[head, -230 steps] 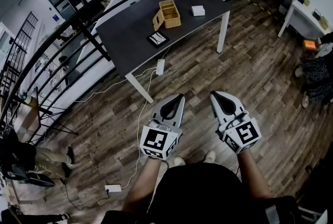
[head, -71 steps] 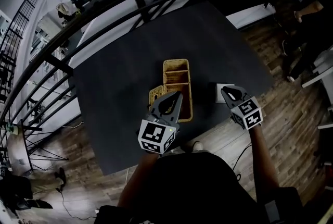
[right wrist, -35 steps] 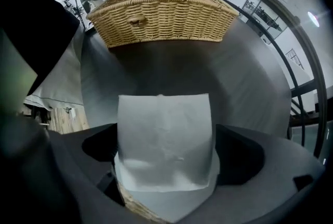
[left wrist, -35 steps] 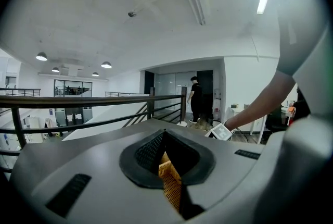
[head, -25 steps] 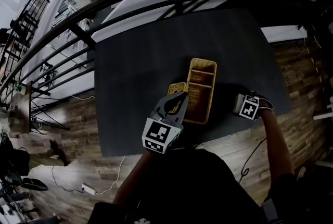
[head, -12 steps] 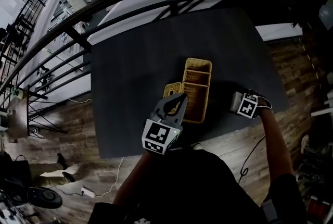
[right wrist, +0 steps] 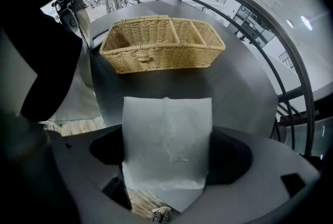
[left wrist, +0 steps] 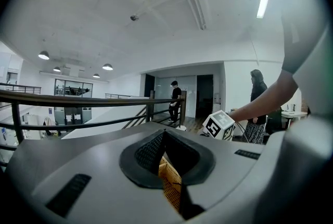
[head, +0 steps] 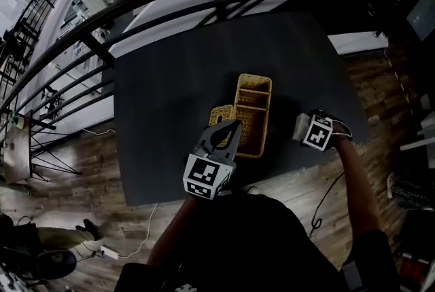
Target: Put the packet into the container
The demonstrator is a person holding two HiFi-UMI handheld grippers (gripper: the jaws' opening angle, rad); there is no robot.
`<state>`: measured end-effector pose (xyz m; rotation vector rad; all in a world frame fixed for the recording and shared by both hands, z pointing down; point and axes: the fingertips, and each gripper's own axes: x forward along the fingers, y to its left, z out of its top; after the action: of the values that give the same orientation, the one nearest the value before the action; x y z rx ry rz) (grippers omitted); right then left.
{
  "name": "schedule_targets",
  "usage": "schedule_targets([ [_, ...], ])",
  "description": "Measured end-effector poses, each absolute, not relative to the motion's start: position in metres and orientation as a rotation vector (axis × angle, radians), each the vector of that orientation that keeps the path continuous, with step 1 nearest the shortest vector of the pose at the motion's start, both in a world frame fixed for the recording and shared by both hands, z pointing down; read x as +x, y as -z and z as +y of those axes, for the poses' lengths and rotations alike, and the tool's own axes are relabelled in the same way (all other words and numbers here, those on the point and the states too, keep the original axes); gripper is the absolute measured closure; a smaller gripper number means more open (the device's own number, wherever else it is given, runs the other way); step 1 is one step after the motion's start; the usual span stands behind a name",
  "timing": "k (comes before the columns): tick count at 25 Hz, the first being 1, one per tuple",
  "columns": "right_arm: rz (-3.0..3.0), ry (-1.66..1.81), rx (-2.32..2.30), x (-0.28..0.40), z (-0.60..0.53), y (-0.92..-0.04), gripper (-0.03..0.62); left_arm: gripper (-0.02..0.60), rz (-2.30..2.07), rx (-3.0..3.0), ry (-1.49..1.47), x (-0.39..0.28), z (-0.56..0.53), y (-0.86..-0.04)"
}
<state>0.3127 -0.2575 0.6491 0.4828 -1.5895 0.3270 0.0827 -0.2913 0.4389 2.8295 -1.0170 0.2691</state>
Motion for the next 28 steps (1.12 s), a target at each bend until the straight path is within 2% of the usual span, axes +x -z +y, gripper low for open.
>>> schedule_targets([
  [9,-1.640,-0.240,0.480,0.260,-0.277,-0.610,0.154,0.574,-1.031,2.821,-0.261,0.073,-0.283,-0.439],
  [28,-1.685,-0.142,0.377,0.169,-0.304,-0.585,0.157,0.574,-1.134,2.754,-0.249,0.031,-0.275,-0.442],
])
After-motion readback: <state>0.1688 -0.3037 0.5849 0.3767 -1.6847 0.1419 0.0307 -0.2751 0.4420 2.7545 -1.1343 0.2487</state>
